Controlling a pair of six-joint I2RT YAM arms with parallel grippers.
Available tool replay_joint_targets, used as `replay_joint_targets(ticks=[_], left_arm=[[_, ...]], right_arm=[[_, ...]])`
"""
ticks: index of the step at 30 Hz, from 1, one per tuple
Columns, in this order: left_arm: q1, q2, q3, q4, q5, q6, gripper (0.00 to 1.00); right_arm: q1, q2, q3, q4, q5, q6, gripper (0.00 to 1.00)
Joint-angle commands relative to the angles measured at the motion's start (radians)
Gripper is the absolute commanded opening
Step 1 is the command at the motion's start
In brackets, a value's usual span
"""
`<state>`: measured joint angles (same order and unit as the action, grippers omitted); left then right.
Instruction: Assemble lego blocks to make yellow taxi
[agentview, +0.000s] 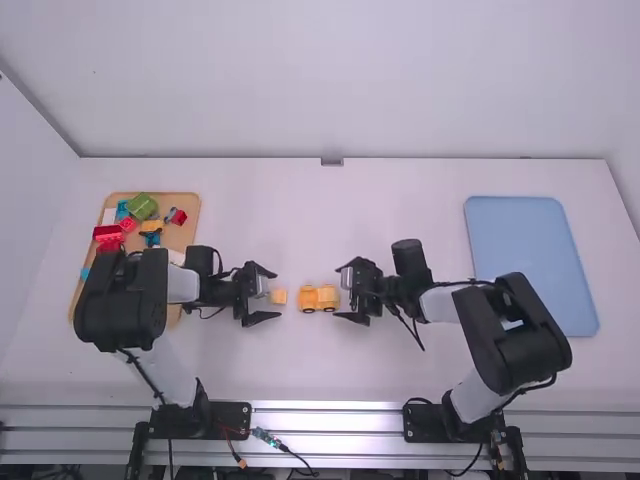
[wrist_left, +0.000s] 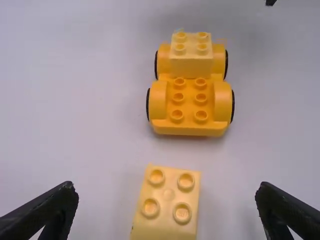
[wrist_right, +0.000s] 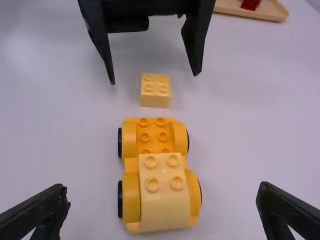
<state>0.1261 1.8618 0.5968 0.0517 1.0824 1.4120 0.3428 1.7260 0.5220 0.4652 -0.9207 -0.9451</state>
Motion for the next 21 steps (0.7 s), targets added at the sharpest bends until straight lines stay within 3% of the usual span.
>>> replay_joint_targets(ticks=[1, 12, 17, 21], left_arm=[[-0.010, 0.028, 0.031, -0.058, 0.077, 0.126, 0.96], [-0.010, 0.098, 0.099, -0.112, 0.058, 0.073, 0.85], [-0.024, 0.098, 0.106, -0.160, 0.056, 0.156, 0.80], [-0.062, 0.098, 0.065, -0.032, 0.012, 0.060, 0.74]], right_arm=[[-0.002, 0.027, -0.006, 0.007, -0.030, 0.003, 0.99], [0.031, 0.032, 0.028, -0.034, -0.025, 0.005, 0.99], [0.031, 0.032, 0.027, -0.031, -0.023, 0.005, 0.99], [0.034, 0.032, 0.027, -0.031, -0.022, 0.004, 0.99]])
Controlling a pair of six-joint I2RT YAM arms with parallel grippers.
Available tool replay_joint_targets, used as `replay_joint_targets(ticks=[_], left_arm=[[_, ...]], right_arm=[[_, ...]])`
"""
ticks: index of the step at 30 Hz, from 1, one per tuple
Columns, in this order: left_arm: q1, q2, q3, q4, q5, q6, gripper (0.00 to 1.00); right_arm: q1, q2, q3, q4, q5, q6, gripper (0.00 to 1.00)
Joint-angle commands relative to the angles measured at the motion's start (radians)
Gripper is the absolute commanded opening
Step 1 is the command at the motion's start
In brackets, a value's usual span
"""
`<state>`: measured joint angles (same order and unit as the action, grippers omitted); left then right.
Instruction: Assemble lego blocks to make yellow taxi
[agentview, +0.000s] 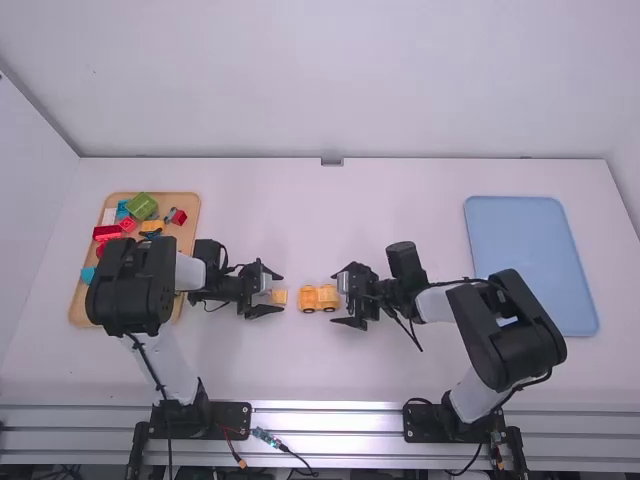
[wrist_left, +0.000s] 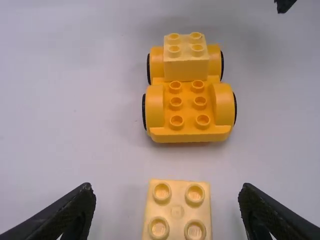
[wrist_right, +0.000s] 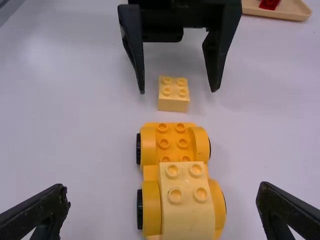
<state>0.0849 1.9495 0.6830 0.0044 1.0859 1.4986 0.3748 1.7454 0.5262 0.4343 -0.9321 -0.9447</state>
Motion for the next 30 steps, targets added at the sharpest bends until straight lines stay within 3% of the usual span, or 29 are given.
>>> replay_joint_targets(ticks=[1, 6, 18, 30], left_arm=[[-0.032, 0.010, -0.029, 0.058, -0.001, -0.076, 0.72], [-0.053, 0.010, -0.051, 0.140, -0.022, -0.148, 0.66], [-0.011, 0.010, -0.006, 0.025, -0.043, -0.138, 0.62], [-0.006, 0.010, -0.027, 0.064, -0.030, -0.141, 0.50]], right_arm=[[0.000, 0.012, 0.023, 0.000, -0.011, 0.004, 0.99], [-0.002, 0.012, 0.023, -0.001, -0.014, 0.005, 0.99], [-0.002, 0.012, 0.023, -0.001, -0.010, 0.004, 0.99], [0.001, 0.012, 0.023, -0.001, -0.011, 0.005, 0.99]])
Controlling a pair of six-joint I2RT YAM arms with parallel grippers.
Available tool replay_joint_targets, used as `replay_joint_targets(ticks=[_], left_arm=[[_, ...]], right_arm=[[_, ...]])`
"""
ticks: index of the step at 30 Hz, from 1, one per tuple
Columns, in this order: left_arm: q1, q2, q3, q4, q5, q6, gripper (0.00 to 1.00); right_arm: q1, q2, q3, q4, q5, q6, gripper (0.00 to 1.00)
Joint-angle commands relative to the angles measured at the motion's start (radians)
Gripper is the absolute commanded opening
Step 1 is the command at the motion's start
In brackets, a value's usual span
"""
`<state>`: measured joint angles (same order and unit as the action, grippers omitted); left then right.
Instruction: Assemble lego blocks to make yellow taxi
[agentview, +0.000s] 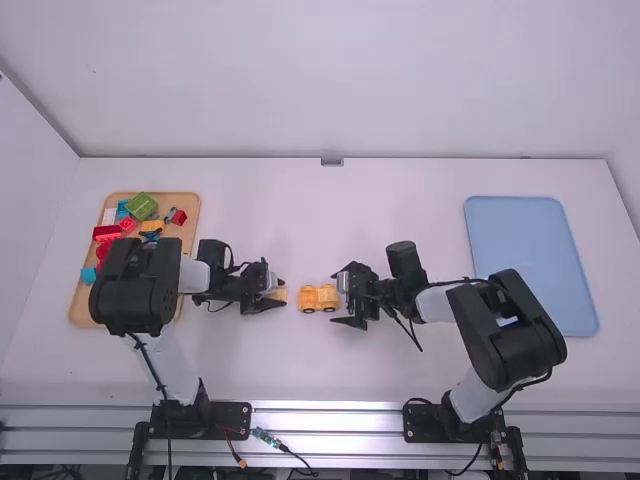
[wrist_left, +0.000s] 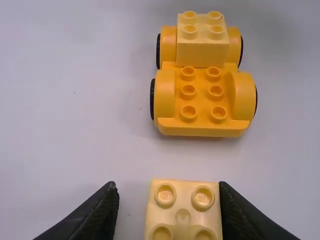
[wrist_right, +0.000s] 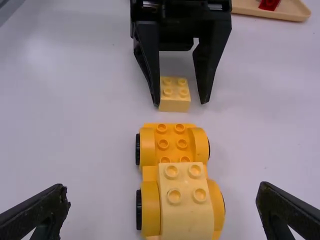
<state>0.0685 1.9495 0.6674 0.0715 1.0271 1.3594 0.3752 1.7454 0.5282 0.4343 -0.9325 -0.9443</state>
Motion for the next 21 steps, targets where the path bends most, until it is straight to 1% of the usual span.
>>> replay_joint_targets(ticks=[1, 5, 9, 11, 13, 16, 21], left_arm=[[0.010, 0.010, -0.008, -0.006, 0.029, -0.002, 0.47], [0.010, 0.010, 0.007, -0.037, 0.025, -0.002, 0.47], [0.010, 0.010, 0.026, -0.080, 0.026, 0.001, 0.55], [0.011, 0.010, 0.032, -0.087, 0.025, -0.001, 0.56], [0.011, 0.010, 0.033, -0.090, 0.020, -0.001, 0.55], [0.010, 0.010, 0.037, -0.099, 0.007, -0.002, 0.52], [0.011, 0.010, 0.017, -0.066, 0.007, -0.002, 0.47]], right_arm=[[0.001, 0.012, 0.021, -0.001, -0.010, 0.004, 0.99], [-0.002, 0.012, 0.021, -0.005, -0.010, 0.004, 0.99], [-0.001, 0.012, 0.021, -0.017, -0.010, -0.011, 0.99], [-0.004, 0.012, 0.022, -0.019, -0.010, -0.010, 0.99], [-0.004, 0.013, 0.022, -0.020, -0.010, -0.010, 0.99], [-0.001, 0.022, 0.023, -0.015, -0.010, -0.010, 0.99], [-0.003, 0.091, 0.050, 0.012, -0.014, -0.010, 0.99]])
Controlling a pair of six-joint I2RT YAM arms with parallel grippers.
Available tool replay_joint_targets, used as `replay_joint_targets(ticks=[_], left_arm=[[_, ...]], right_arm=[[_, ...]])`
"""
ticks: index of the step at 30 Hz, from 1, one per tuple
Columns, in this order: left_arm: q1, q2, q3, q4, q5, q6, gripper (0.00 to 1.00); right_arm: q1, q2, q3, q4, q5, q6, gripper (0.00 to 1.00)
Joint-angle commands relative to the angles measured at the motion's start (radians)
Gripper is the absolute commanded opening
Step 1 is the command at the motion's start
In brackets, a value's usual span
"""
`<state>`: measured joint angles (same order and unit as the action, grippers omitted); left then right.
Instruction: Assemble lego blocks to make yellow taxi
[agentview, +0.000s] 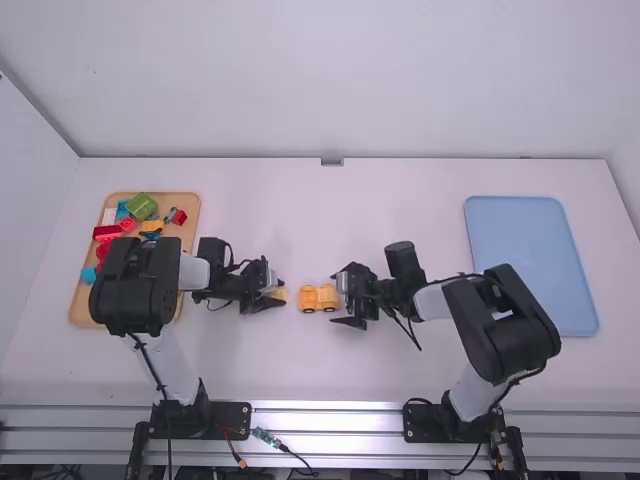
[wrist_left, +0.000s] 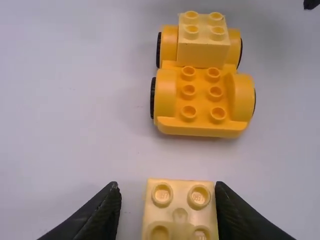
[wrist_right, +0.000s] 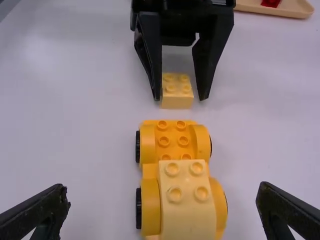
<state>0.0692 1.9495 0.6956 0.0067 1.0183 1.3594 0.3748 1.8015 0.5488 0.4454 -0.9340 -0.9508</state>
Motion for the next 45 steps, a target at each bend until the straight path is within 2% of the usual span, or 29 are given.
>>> replay_joint_targets(ticks=[1, 6, 13, 16, 20, 22, 26, 30, 32, 39, 42, 45], left_arm=[[0.010, 0.010, -0.016, 0.010, 0.018, -0.002, 0.47], [0.023, 0.010, -0.011, -0.004, 0.019, -0.002, 0.43], [0.063, 0.010, 0.009, -0.069, 0.048, 0.025, 0.40], [0.078, 0.010, 0.003, -0.104, 0.085, 0.106, 0.43], [0.060, 0.010, -0.012, -0.060, 0.097, 0.084, 0.53], [0.047, 0.010, -0.018, -0.027, 0.094, 0.053, 0.53], [0.006, 0.010, -0.031, 0.053, 0.041, -0.033, 0.49], [0.007, 0.010, -0.031, 0.054, 0.046, -0.024, 0.44], [0.008, 0.010, -0.033, 0.055, 0.045, -0.028, 0.38], [0.009, 0.010, -0.033, 0.055, 0.042, -0.029, 0.37], [0.009, 0.010, -0.032, 0.055, 0.042, -0.029, 0.28], [0.010, 0.010, -0.031, 0.054, 0.042, -0.029, 0.24]], right_arm=[[-0.003, 0.062, 0.049, 0.000, -0.017, 0.014, 0.99], [-0.003, 0.119, 0.106, -0.019, -0.077, 0.052, 0.99], [-0.003, 0.119, 0.127, -0.087, -0.077, 0.007, 0.99], [-0.002, 0.119, 0.123, -0.087, -0.063, 0.000, 0.99], [0.006, 0.119, 0.126, -0.087, -0.060, 0.005, 0.99], [0.005, 0.119, 0.125, -0.087, -0.061, 0.003, 0.99], [0.006, 0.119, 0.125, -0.087, -0.061, 0.003, 0.99], [0.006, 0.119, 0.124, -0.087, -0.060, 0.003, 1.00], [0.005, 0.119, 0.125, -0.087, -0.061, 0.004, 1.00], [0.006, 0.119, 0.124, -0.087, -0.060, 0.003, 1.00], [0.004, 0.119, 0.124, -0.087, -0.060, 0.004, 1.00], [0.004, 0.119, 0.124, -0.088, -0.056, 0.004, 1.00]])
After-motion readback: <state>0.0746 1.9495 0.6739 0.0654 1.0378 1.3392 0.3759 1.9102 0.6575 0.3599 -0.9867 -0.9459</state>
